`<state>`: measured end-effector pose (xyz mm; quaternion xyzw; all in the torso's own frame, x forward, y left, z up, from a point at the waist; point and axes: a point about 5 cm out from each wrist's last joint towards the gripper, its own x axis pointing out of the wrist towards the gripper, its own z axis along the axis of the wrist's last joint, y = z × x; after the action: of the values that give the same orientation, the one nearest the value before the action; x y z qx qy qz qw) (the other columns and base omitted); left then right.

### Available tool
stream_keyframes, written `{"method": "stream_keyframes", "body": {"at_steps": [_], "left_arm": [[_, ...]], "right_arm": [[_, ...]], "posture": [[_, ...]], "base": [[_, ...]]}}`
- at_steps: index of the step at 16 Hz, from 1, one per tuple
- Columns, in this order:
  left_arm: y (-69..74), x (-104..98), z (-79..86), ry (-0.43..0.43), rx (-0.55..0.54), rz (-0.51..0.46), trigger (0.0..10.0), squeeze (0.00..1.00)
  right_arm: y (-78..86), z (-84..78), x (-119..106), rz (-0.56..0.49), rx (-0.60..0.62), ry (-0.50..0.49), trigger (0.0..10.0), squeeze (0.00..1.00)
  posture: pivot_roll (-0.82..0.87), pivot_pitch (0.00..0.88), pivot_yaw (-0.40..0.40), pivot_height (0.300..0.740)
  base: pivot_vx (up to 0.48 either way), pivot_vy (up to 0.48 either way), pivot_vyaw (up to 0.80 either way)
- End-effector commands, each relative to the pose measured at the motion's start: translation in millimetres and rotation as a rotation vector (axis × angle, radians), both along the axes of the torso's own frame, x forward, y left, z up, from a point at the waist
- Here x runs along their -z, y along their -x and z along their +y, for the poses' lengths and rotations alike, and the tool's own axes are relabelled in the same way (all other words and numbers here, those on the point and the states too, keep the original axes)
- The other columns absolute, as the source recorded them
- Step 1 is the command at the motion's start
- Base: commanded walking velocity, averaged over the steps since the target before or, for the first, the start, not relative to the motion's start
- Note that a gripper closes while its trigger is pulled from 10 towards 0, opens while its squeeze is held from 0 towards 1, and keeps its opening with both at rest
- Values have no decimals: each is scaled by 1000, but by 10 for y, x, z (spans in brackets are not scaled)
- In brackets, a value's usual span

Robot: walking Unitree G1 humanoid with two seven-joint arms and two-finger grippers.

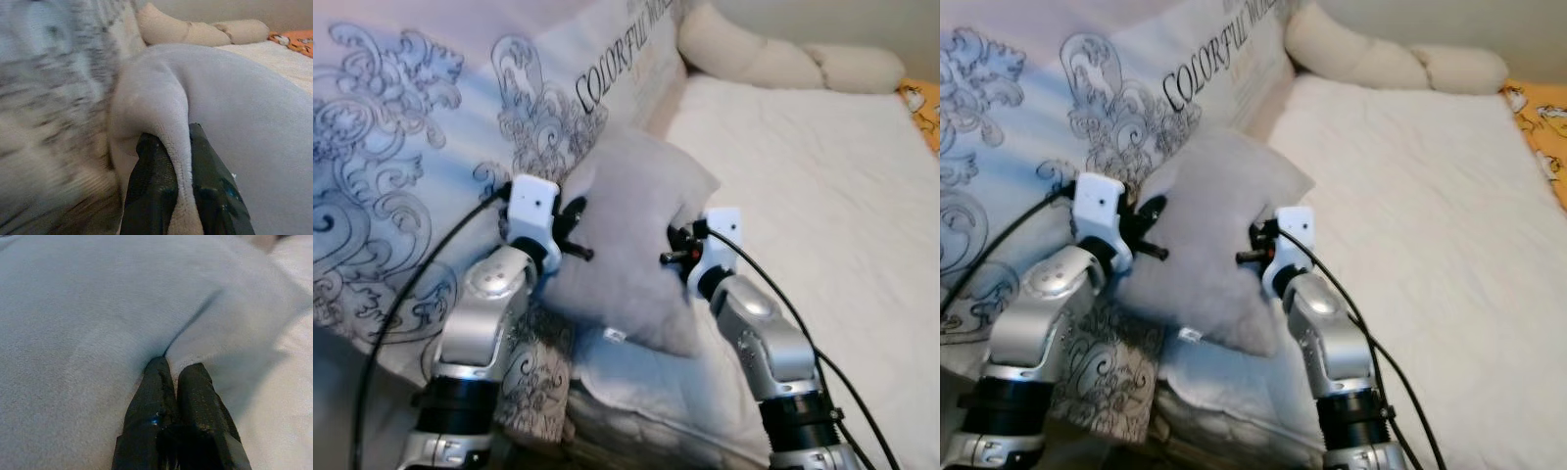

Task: Clean up the room

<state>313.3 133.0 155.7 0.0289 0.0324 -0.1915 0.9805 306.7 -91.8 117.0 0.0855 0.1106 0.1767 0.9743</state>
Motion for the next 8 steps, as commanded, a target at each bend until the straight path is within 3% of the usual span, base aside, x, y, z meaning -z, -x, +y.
{"method": "stream_keyframes", "body": {"at_steps": [1, 8], "left_arm": [[14, -83, -179, 10, 79, -32, 10000, 0], [2, -82, -225, -2, 113, -28, 10000, 0]], "right_arm": [[-23, -54, -101, -47, 23, -17, 10000, 0], [-9, -112, -84, -34, 72, -31, 10000, 0]], "posture": [[17, 0, 24, 740], [9, 0, 45, 740]], "base": [[345, 0, 0], [0, 0, 0]]}}
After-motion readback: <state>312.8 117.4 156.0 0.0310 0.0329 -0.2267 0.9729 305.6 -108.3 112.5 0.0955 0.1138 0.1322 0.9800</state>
